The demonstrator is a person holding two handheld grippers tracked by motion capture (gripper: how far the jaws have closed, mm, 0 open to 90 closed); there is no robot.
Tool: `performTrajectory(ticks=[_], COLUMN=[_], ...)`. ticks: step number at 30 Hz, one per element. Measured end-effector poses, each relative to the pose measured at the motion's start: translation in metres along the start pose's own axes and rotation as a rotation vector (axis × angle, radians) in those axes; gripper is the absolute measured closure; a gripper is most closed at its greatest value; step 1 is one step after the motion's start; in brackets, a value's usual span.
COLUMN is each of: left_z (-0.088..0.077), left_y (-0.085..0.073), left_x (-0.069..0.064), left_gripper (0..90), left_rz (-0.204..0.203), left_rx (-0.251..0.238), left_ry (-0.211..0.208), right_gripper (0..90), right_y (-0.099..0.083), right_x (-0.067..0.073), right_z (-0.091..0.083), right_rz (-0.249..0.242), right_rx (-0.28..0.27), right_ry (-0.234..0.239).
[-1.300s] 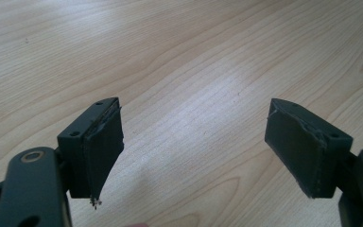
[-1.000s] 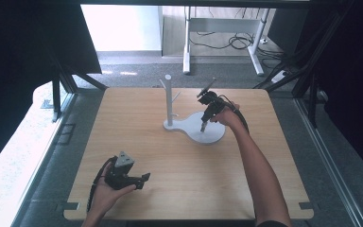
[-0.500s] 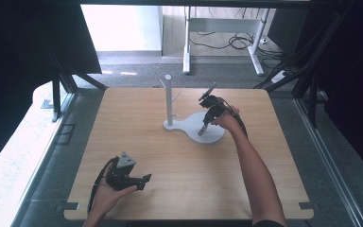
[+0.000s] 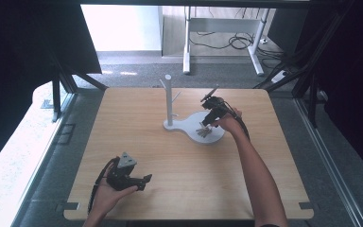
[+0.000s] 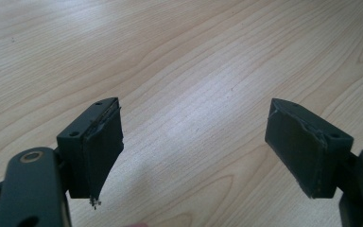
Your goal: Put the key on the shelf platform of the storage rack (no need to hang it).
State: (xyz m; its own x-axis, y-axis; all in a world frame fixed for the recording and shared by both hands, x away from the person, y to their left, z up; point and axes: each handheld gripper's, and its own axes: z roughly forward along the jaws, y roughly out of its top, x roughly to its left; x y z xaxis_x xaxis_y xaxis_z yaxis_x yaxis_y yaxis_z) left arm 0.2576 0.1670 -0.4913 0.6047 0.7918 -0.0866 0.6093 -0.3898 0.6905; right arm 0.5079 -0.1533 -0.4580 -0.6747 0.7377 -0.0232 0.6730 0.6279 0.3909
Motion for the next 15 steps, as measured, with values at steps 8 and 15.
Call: performTrajectory(ticks=[8, 15], left_z=[0.001, -0.001], left_y=[0.0, 0.002], left_x=[-0.002, -0.006], left_gripper=[20.2, 20.1], left_rz=[0.008, 0.023], left_rx=[0.003, 0.003], left_ry=[0.001, -0.005], right_gripper=[49.0, 46.1], right_y=[-0.018, -0.046], right_x=[0.014, 0.029], right_z=[-0.026, -0.052], right_rz=[-0.028, -0.057], right_rx=[-0.078, -0.153], right_ry=[0.033, 0.091])
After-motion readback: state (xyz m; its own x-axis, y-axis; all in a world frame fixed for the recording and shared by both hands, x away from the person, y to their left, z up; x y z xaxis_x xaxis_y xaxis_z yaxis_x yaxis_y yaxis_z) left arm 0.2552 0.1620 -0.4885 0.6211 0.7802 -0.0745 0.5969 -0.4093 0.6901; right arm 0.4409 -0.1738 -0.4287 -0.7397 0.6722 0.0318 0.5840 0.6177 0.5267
